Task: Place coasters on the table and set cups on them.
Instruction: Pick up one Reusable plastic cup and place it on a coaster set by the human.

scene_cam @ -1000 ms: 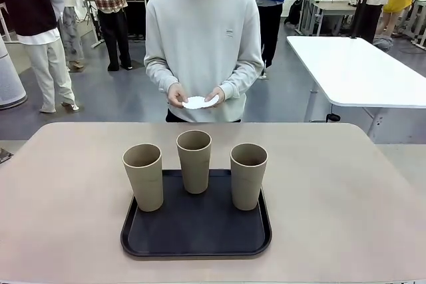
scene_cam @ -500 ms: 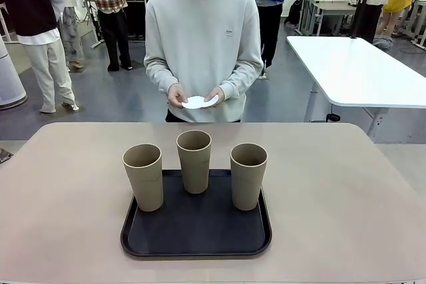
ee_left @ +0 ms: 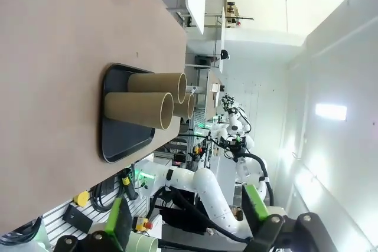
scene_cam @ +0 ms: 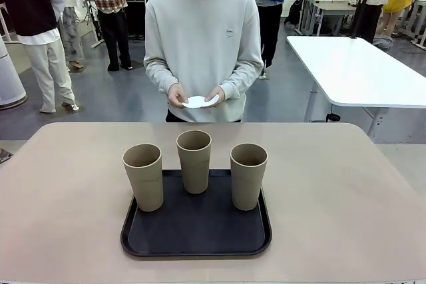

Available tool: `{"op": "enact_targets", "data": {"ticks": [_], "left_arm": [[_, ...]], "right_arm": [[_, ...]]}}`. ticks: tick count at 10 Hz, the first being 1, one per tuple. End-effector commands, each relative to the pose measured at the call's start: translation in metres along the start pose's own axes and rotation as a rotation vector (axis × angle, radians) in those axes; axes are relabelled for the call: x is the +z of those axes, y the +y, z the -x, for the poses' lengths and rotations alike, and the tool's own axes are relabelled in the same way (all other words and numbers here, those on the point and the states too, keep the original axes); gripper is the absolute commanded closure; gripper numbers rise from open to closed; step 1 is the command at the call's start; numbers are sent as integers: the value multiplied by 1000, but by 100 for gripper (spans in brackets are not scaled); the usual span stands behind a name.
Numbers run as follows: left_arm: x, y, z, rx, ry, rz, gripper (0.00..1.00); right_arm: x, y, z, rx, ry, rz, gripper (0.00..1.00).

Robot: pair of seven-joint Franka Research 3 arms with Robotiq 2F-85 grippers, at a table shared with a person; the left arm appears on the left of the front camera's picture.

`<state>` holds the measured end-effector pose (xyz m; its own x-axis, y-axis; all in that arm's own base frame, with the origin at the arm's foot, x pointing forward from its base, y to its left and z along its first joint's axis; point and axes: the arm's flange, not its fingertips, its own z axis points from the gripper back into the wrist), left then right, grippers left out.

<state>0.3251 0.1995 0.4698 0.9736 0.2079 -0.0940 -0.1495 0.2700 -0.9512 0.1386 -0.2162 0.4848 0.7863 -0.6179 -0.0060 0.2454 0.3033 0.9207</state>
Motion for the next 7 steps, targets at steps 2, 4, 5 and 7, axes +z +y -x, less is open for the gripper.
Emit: {"op": "enact_targets", "data": {"ticks": [2,4,5,7], "left_arm": [[-5,-1,1,-21,-8,-47,0],[-5,-2,-3,-5,6,-14,0],[-5,-2,-3,-5,6,-14,0],[-5,-2,-3,-5,6,-14,0]], "right_arm": [[2,-6,-4,4,40,-39,0],[-1,-6,-2,-10,10,-3,0],[-1,-6,-2,-10,10,-3,0],[-1,-6,-2,-10,10,-3,0]]}}
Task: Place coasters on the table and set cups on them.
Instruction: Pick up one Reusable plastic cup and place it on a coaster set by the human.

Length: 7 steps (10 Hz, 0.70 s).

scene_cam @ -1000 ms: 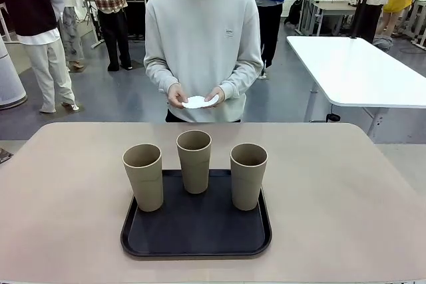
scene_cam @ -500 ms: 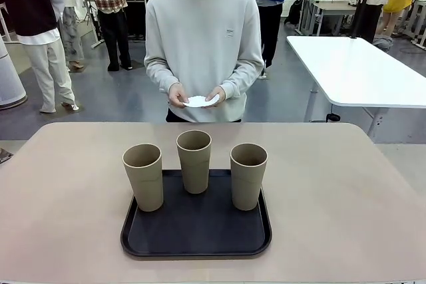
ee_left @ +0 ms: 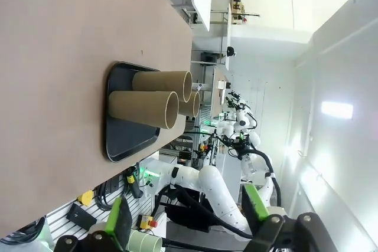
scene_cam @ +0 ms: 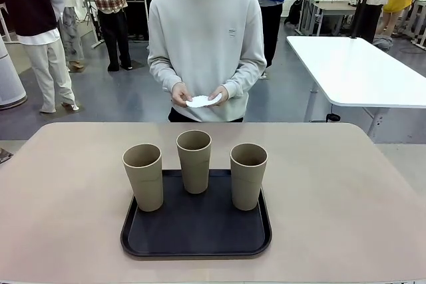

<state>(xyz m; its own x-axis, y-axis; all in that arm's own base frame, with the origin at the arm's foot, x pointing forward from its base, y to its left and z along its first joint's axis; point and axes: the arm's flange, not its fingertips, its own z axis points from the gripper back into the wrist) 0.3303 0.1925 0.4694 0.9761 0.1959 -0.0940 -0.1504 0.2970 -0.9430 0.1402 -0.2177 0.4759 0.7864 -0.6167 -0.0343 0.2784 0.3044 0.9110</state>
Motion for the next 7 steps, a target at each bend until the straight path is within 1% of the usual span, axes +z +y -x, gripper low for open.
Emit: {"op": "enact_targets", "data": {"ticks": [1,7], "left_arm": [[2,0,1,-1,-6,14,0],[2,0,1,-1,-6,14,0]], "right_arm": [[2,2,1,16,-2,-26,0],[2,2,1,16,-2,-26,0]]}}
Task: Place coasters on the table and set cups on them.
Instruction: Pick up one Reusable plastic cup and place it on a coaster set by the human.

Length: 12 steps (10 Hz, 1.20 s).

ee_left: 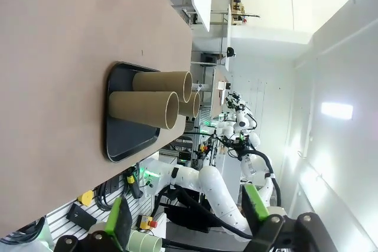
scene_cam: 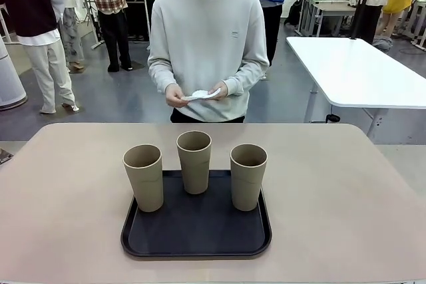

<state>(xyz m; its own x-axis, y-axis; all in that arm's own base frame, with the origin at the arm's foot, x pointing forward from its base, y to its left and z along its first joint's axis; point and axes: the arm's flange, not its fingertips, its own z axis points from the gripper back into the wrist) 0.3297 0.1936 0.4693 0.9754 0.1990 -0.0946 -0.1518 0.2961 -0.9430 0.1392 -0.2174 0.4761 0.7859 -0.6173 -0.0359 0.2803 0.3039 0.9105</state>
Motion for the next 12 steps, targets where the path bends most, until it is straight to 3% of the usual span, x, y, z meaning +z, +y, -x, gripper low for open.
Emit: {"op": "enact_targets", "data": {"ticks": [1,12], "left_arm": [[1,-1,1,-3,-3,13,0],[1,-1,1,-3,-3,13,0]], "right_arm": [[2,2,0,17,-2,-27,0],[2,2,0,17,-2,-27,0]]}}
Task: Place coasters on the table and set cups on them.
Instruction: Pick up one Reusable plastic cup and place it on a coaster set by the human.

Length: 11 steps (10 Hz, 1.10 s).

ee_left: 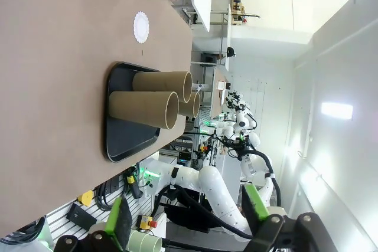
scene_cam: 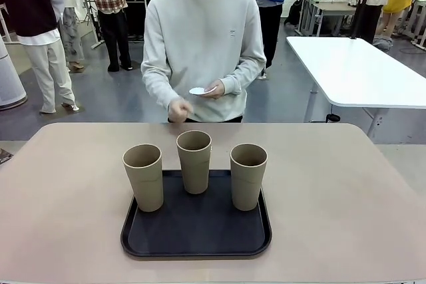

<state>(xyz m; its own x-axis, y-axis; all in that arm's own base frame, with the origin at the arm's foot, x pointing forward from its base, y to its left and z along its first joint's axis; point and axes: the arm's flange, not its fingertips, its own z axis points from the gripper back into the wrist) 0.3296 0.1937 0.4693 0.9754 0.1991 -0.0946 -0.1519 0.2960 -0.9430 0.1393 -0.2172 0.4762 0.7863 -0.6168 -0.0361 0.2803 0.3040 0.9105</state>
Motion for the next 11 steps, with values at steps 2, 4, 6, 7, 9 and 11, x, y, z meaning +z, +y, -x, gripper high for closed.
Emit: {"op": "enact_targets", "data": {"ticks": [2,4,6,7,9,11], "left_arm": [[1,-1,0,-3,-3,13,0],[1,-1,0,-3,-3,13,0],[1,-1,0,-3,-3,13,0],[1,-1,0,-3,-3,13,0],[1,-1,0,-3,-3,13,0],[1,-1,0,-3,-3,13,0]], "right_arm": [[2,2,0,17,-2,-27,0],[2,2,0,17,-2,-27,0],[2,2,0,17,-2,-27,0],[2,2,0,17,-2,-27,0],[2,2,0,17,-2,-27,0],[2,2,0,17,-2,-27,0]]}}
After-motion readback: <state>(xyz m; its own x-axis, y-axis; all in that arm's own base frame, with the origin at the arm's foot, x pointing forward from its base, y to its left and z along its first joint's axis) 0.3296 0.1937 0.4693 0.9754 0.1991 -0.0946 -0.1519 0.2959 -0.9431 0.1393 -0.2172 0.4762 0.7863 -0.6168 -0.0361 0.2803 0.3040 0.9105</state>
